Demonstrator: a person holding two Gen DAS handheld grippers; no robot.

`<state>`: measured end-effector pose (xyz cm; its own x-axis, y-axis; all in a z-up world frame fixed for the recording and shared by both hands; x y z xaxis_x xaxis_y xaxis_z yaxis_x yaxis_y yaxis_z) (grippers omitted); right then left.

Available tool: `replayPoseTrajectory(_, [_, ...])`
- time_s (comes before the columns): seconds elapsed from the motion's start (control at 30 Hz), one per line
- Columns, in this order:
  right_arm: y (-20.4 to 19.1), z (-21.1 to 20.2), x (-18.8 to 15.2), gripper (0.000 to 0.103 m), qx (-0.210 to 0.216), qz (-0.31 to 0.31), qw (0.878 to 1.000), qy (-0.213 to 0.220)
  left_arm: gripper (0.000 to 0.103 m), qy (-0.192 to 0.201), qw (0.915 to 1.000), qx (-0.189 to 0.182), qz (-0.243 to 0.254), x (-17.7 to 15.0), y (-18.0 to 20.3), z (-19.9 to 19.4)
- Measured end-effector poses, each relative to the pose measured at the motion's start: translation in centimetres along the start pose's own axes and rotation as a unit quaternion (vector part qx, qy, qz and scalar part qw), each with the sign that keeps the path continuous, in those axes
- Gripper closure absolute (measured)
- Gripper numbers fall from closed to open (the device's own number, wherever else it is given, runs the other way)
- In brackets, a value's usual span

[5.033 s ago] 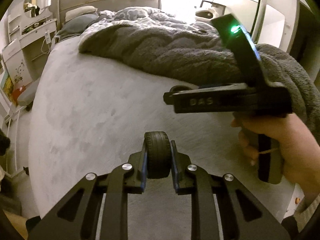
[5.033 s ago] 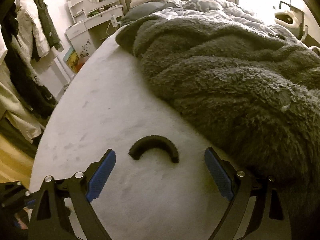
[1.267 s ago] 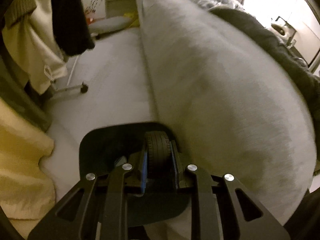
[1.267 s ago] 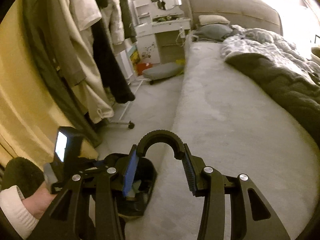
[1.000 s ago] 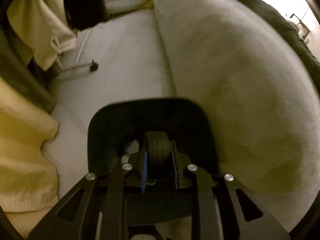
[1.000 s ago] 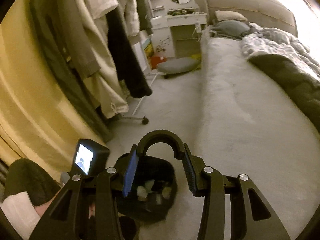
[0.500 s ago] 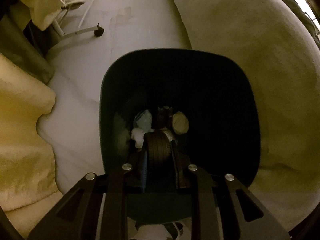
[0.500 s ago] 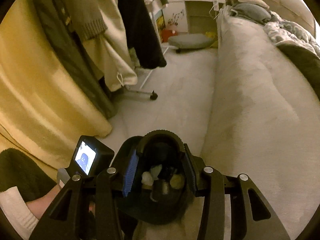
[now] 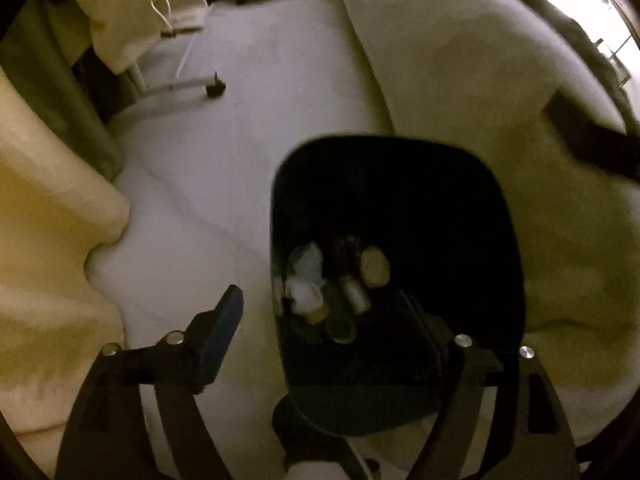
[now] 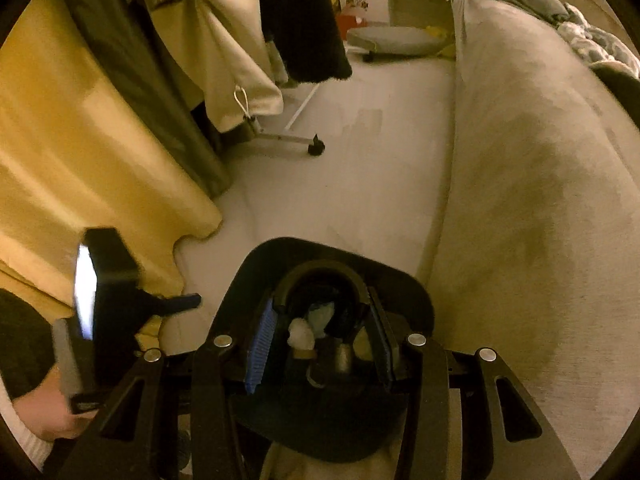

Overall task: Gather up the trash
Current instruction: 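Open the right tool to drop the black arc piece into the bin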

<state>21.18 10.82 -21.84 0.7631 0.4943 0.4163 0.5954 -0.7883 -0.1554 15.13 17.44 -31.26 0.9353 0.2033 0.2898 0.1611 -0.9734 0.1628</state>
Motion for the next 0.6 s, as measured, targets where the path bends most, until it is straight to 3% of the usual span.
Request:
replayPoseTrajectory(0.33, [0.7, 3.3, -1.5, 0.059, -0.01, 0.013, 0.999, -0.037, 0.022, 0.073, 0.9972, -0.008, -0.015, 2.5, -2.0, -4.0])
replayPoseTrajectory(0.6, [1.6, 5.5, -3.0, 0.058, -0.023, 0.017, 0.997, -0.07, 0.013, 0.156, 0.9874, -0.017, -0.019, 4.9, -1.1, -9.7])
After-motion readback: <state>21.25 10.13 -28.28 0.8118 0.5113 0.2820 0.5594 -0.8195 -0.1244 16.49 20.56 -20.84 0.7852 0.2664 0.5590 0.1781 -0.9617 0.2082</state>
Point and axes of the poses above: each gripper's, at about its wrist camera, not at the fingertips, and z roughly the way its jaws point, y to its right, x to its top, the point moved 10 cm from there along z, roughly the way its jaws point, and after that the axes turned 1 degree about -y, right-handed, at the moved point
